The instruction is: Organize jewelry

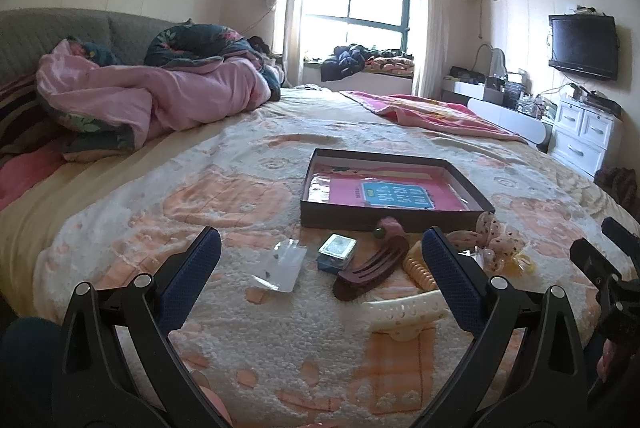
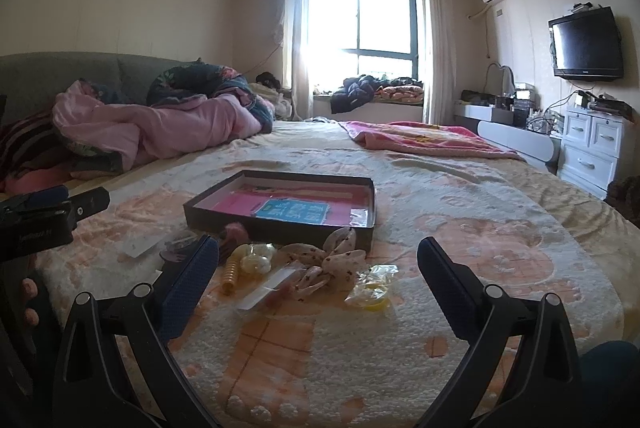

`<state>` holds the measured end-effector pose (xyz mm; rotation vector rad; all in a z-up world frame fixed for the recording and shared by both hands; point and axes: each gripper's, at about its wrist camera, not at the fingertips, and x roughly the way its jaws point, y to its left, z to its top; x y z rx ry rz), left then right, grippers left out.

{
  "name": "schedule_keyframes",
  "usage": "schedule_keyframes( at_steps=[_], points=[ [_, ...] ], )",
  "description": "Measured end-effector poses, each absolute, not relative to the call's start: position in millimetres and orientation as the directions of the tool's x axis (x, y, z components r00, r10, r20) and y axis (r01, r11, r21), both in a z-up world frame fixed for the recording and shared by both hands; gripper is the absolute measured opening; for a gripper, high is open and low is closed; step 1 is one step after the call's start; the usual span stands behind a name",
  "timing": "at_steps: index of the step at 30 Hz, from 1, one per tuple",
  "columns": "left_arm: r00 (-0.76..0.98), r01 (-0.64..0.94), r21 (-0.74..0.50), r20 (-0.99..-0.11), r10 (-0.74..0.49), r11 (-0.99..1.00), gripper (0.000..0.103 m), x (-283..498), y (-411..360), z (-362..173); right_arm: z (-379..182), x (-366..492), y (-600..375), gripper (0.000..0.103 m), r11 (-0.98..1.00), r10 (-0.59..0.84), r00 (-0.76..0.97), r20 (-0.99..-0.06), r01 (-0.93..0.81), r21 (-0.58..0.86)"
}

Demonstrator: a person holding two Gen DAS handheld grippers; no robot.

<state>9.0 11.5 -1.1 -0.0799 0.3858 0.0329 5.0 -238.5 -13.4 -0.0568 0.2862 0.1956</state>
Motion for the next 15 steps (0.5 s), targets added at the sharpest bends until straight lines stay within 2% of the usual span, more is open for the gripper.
schedule_keyframes(
  at_steps=[8,15],
  points=[
    [0.904,-0.064,-0.095,-0.426,0.017,0.993,0.092,21,27,-10,-20,23,-229,0.097,0.970,0.217,0.913,-0.347,-0.241,-0.029],
    [0.866,0.044,-0.125,-0.489,-0.101,0.991,0.092,32,21,-25,-26,44,-228,0.097,0.969,0.217,0.890,-0.401,-0.247,-0.024]
  ],
)
